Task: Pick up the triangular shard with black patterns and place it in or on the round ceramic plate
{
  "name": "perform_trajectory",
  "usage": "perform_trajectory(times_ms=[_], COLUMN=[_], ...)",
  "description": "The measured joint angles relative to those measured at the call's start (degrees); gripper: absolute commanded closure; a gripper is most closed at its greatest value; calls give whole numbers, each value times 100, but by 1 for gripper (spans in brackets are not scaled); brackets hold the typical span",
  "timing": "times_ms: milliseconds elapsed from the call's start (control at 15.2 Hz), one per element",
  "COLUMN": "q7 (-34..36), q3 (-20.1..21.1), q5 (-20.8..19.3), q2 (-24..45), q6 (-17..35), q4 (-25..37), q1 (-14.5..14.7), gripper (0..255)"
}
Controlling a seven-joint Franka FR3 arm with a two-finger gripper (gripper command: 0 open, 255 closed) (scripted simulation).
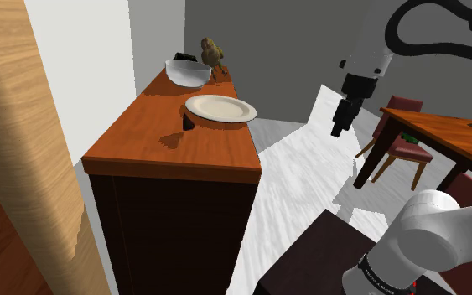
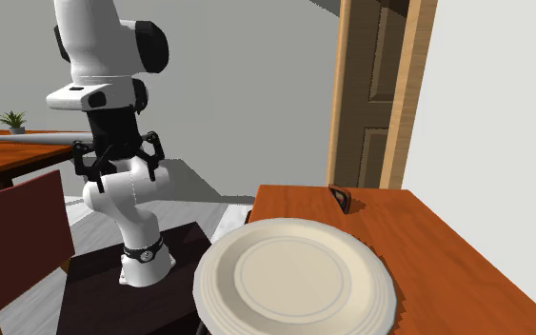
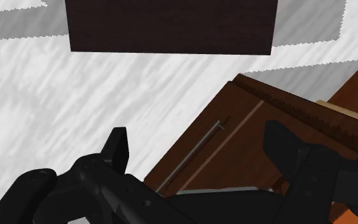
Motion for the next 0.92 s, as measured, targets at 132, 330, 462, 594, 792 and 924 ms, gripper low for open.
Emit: perform_trajectory(times_ms=[132,330,462,594,792,924], q7=[69,452,736,1018,1428,1695], q3=[51,338,546,749,1046,1243], q5=[48,299,467,615,792,885], q2=[34,240,387,582,951,1187], q6=[44,309,449,576,810,1033], q4=[8,46,139,298,578,687], q1=[13,81,128,166,203,224], gripper=[0,0,0,0,0,0])
